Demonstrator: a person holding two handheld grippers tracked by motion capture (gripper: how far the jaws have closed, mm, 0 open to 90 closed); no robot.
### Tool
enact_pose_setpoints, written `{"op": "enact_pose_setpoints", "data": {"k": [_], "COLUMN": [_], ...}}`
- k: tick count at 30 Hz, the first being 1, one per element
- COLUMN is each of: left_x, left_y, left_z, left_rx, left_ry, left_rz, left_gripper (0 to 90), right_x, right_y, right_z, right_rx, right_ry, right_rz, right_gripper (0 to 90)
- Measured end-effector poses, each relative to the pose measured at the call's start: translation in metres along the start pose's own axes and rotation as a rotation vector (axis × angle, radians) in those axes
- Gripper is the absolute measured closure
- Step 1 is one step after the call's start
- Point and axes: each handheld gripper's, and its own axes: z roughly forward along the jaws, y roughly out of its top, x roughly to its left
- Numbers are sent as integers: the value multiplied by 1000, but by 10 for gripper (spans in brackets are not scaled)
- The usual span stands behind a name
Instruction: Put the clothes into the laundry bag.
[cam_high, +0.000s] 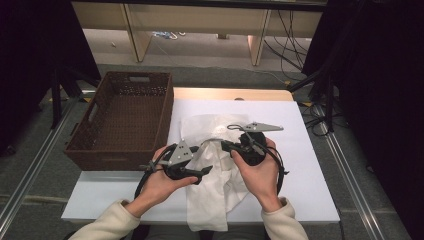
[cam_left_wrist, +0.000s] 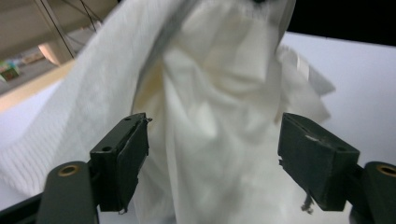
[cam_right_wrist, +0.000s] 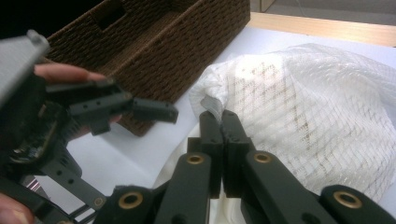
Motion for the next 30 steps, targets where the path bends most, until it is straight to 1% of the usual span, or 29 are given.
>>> {"op": "enact_pose_setpoints", "data": {"k": [1, 2, 3, 4, 5, 6, 7, 8, 9, 10, 11, 12, 13, 14, 15, 16, 17, 18, 19, 20, 21, 22, 23, 25, 26, 28, 29, 30], "left_x": [2, 3, 4, 3, 7, 8, 7, 7, 7, 8, 8, 9, 9, 8, 6, 5, 4, 3, 3, 2, 1, 0, -1, -4, -5, -7, -6, -5], "left_y": [-4, -8, -12, -15, -17, -18, -18, -18, -17, -15, -14, -11, -9, -6, -3, 0, 3, 6, 9, 12, 17, 21, 26, 37, 41, 49, 53, 56], "left_z": [6, 14, 21, 27, 34, 40, 45, 50, 53, 56, 58, 59, 59, 57, 55, 52, 49, 46, 42, 39, 34, 29, 24, 14, 9, 0, -3, -6], "left_rx": [30, 70, 79, 102, 109, 123, 126, 126, 137, 135, 119, 98, 78, 71, 55, 45, 31, 22, 18, -6, -23, -44, -77, -115, -137, -173, -196, -205], "left_ry": [-8, -24, -41, -38, -42, -40, -51, -49, -58, -66, -70, -92, -102, -115, -110, -119, -123, -130, -133, -134, -138, -137, -135, -134, -131, -139, -147, -153], "left_rz": [9, -9, -22, -47, -20, -25, -43, -41, -36, -38, -53, -53, -71, -87, -82, -76, -73, -69, -64, -73, -77, -77, -81, -70, -65, -58, -58, -47], "left_gripper": [236, 230, 230, 244, 254, 272, 305, 339, 376, 408, 459, 530, 620, 704, 760, 797, 814, 822, 826, 830, 832, 833, 834, 836, 836, 836, 835, 835], "right_x": [0, 1, 2, 3, 3, 3, 5, 3, 2, 2, 2, 1, 1, 1, 2, 2, 3, 3, 3, 4, 5, 8, 10, 13, 16, 21, 24, 26], "right_y": [0, 0, 0, -1, -1, -1, -1, -2, -2, -2, -2, -2, -2, -2, -1, -2, -1, -1, -1, -1, -1, -1, 0, 1, 2, 4, 5, 6], "right_z": [1, 0, 1, 2, 2, 1, 2, 4, 4, 4, 5, 5, 4, 4, 3, 3, 3, 2, 2, 1, 1, 0, -1, -3, -6, -11, -14, -17], "right_rx": [1, 6, 12, 12, 11, 16, 22, 21, 26, 28, 26, 26, 24, 19, 20, 14, 18, 13, 6, 9, 0, 0, -5, -33, -43, -78, -85, -99], "right_ry": [2, -16, -9, 6, 11, -18, 12, 17, 18, -4, 10, 9, 8, 2, 7, -5, -3, -12, -7, -20, -4, -2, 10, 27, 43, 61, 70, 71], "right_rz": [0, -1, -7, 4, -1, -16, 19, 1, 4, -8, 2, 1, -5, -12, -5, -14, -11, -17, -24, -25, -23, -6, -14, -45, -33, -60, -48, -52], "right_gripper": [900, 900, 900, 900, 900, 900, 900, 900, 900, 900, 900, 900, 900, 900, 900, 900, 900, 900, 900, 900, 900, 900, 900, 900, 900, 900, 900, 900]}}
